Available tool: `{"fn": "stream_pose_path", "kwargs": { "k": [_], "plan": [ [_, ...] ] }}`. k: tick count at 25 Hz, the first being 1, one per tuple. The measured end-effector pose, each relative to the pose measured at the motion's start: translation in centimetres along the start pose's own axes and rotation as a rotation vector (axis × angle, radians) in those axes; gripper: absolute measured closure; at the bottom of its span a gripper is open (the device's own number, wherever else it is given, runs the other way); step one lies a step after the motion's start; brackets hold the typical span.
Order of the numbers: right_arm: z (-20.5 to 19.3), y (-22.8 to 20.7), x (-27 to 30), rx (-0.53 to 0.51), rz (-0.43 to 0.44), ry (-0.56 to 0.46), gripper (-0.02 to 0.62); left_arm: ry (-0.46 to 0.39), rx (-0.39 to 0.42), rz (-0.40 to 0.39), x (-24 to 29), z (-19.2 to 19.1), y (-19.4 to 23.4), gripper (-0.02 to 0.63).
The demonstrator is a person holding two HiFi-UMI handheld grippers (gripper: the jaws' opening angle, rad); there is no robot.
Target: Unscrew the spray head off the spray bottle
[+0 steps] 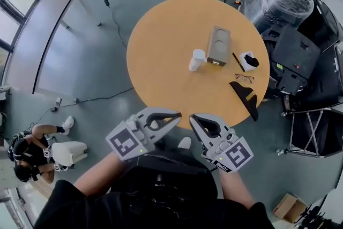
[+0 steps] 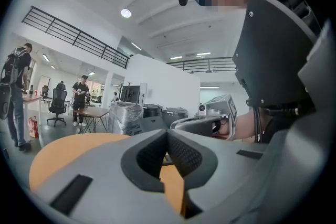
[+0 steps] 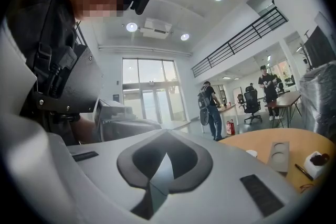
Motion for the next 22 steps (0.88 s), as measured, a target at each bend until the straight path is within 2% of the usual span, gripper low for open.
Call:
{"fn": "stream_pose_path", "kwargs": {
  "k": [13,22],
  "plan": [
    [-0.3,-1.4,10.5,0.014,-0.119,0.011,0.591,-0.020,-0.014,-0.102,-3.9,-0.2,11.5,0.604],
    [-0.4,-3.3,12.3,0.020,-0.189,0.008,0.591,-0.011,-0.031,-0.145,-3.2,-0.5,15.2,0.604]
  ]
}}
Point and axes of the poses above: the fingertips, and each gripper's own axes: x forward along the fingers, y to its left, z out of its top, the point moved 10 cm from there along -x, backward along the fingers, and after that the axes turned 3 degrees about z, right-handed, at the moved point
